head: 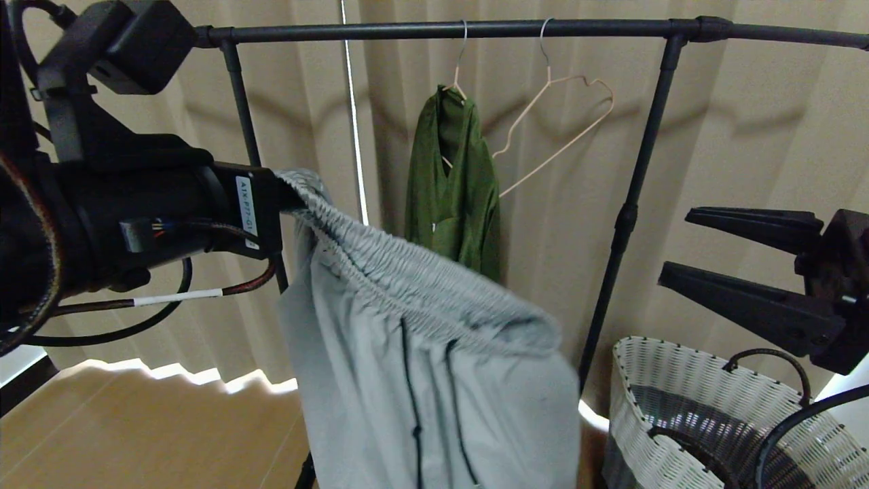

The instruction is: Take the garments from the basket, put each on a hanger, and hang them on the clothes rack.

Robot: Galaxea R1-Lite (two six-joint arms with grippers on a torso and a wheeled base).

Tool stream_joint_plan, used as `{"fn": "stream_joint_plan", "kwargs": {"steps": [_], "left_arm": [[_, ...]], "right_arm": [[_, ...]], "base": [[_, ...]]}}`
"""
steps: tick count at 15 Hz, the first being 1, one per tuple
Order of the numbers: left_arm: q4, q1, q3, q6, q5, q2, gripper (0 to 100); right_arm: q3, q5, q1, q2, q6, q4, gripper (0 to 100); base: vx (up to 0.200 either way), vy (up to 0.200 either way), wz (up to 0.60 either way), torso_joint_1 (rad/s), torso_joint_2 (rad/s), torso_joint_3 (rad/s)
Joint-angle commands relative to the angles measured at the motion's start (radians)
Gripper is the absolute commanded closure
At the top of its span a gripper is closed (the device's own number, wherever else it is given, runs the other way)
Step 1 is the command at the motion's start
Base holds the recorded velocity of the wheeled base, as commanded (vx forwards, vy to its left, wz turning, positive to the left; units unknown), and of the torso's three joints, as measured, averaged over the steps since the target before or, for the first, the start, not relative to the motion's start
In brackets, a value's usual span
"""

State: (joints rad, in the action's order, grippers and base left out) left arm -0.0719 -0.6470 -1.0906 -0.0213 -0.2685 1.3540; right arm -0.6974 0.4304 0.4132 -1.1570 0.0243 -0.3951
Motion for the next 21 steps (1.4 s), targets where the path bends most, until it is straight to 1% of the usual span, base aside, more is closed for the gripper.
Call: {"fn": "stream_joint_plan", "kwargs": {"steps": [1,3,4,6,7,9,10,11,12,14,15,16,18,19,20,21], "left_arm": [[-0.002,0.01,0.009,0.0,0.0,0.01,100],[0.003,0.01,0.023,0.0,-0.001,0.004,100],[0.009,0.012,0.051,0.001,-0.001,-0.032,100],[0.018,0.013,0.14,0.037,-0.001,-0.124,100],[0.017,0.027,0.192,0.043,0.0,-0.177,100],[0.02,0.072,0.278,0.043,0.0,-0.294,100],[0.02,0.129,0.347,0.043,0.005,-0.372,100],[0.017,0.181,0.403,0.041,0.014,-0.423,100],[0.009,0.21,0.459,0.041,0.025,-0.461,100],[0.007,0.216,0.532,0.044,0.034,-0.544,100],[0.012,0.218,0.563,0.049,0.034,-0.593,100],[0.014,0.219,0.587,0.076,0.034,-0.647,100],[0.014,0.219,0.658,0.124,0.031,-0.728,100],[0.014,0.219,0.678,0.136,0.028,-0.756,100],[0.014,0.234,0.707,0.149,0.028,-0.794,100],[0.014,0.287,0.738,0.147,0.031,-0.851,100]], "right_arm": [[0.015,0.017,-0.001,0.034,-0.001,0.004,0],[0.047,0.011,-0.002,0.042,0.006,0.012,0],[0.072,-0.001,-0.022,0.049,0.008,0.013,0],[0.139,-0.03,-0.076,0.062,0.006,0.012,0],[0.188,-0.061,-0.106,0.063,0.006,0.001,0],[0.246,-0.162,-0.165,0.065,0.006,-0.001,0],[0.283,-0.217,-0.186,0.076,0.028,-0.002,0],[0.32,-0.229,-0.186,0.096,0.054,-0.016,0],[0.369,-0.229,-0.186,0.117,0.069,-0.056,0],[0.472,-0.233,-0.188,0.16,0.089,-0.18,0],[0.527,-0.234,-0.191,0.177,0.137,-0.234,0],[0.559,-0.233,-0.206,0.186,0.178,-0.268,0],[0.569,-0.233,-0.272,0.178,0.183,-0.277,0],[0.569,-0.233,-0.29,0.177,0.183,-0.278,0],[0.566,-0.233,-0.317,0.175,0.183,-0.28,0],[0.569,-0.233,-0.349,0.184,0.183,-0.28,0]], "base": [[0.0,0.0,0.0,0.0,0.0,0.0],[0.0,0.0,0.0,0.0,0.0,0.0],[0.0,0.0,0.0,0.0,0.0,0.0],[0.0,0.0,0.0,0.0,0.0,0.0],[0.0,0.0,0.0,0.0,0.0,0.0],[0.0,0.0,0.0,0.0,0.0,0.0],[0.0,0.0,0.0,0.0,0.0,0.0],[0.0,0.0,0.0,0.0,0.0,0.0],[0.0,0.0,0.0,0.0,0.0,0.0],[0.0,0.0,0.0,0.0,0.0,0.0],[0.0,0.0,0.0,0.0,0.0,0.0],[0.0,0.0,0.0,0.0,0.0,0.0],[0.0,0.0,0.0,0.0,0.0,0.0],[0.0,0.0,0.0,0.0,0.0,0.0],[0.0,0.0,0.0,0.0,0.0,0.0],[0.0,0.0,0.0,0.0,0.0,0.0]]}}
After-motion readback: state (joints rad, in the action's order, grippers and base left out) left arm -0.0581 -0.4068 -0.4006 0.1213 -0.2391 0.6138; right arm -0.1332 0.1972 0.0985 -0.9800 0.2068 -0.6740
